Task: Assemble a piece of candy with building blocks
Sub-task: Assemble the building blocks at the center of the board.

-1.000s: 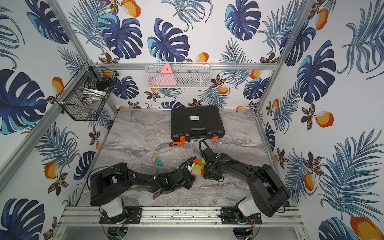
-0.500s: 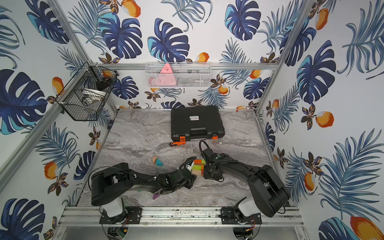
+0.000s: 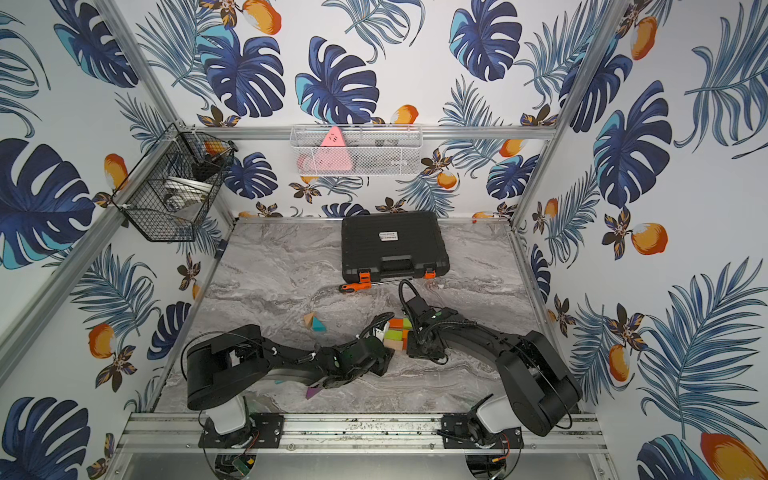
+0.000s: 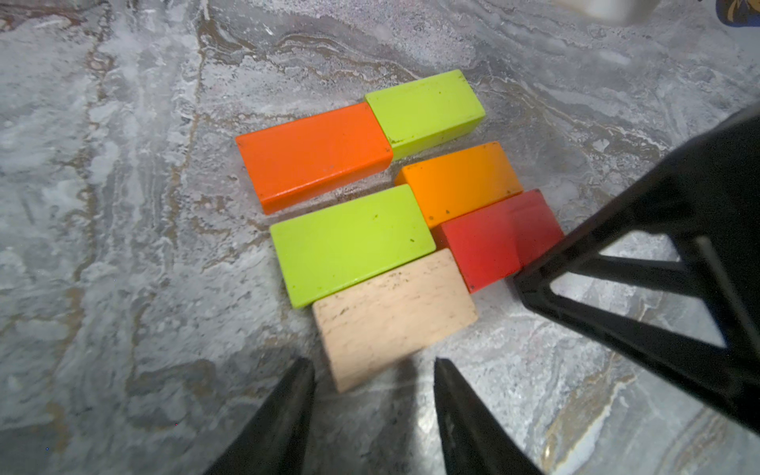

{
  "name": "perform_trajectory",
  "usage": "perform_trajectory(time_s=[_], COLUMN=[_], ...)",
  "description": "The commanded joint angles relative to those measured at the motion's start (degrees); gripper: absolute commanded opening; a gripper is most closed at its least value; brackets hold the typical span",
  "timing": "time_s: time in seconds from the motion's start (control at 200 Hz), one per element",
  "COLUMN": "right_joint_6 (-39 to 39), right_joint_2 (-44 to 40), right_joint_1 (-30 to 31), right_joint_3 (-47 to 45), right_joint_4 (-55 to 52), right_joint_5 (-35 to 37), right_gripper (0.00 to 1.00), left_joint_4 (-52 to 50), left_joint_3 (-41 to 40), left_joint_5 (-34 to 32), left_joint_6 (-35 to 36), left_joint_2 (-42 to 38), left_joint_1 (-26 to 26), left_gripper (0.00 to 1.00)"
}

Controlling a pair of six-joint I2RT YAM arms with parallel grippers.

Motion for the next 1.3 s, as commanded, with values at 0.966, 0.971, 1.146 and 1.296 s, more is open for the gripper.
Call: perform_trajectory(time_s=[0.966, 0.971, 1.146, 1.296], right_joint_6=[0.44, 0.42, 0.45, 0.41], right_joint_2=[-1.26, -1.26, -1.31, -1.22], right_joint_1=[0.05, 0.09, 0.05, 0.06], right_joint_3=[-0.51, -0.54, -0.58, -0.60], right_joint_4=[0.83, 0.84, 0.84, 0.84], right_joint_5=[0.43, 0.41, 0.41, 0.41], right_gripper=[0.42, 0.42, 0.42, 0.42], left_joint_4=[-16.00, -16.02, -16.28, -15.98], left_joint_3=[1.55, 1.62, 1.69, 1.68], left_joint_5=[1.12, 1.07, 0.10, -0.14], left_joint_6=[-1.28, -1.24, -0.76, -0.53], left_joint_2=[3.04, 3.04, 3.81, 4.51], left_joint_1=[0.21, 0.22, 0.23, 0.22], left_gripper=[0.53, 0.53, 0.53, 0.53])
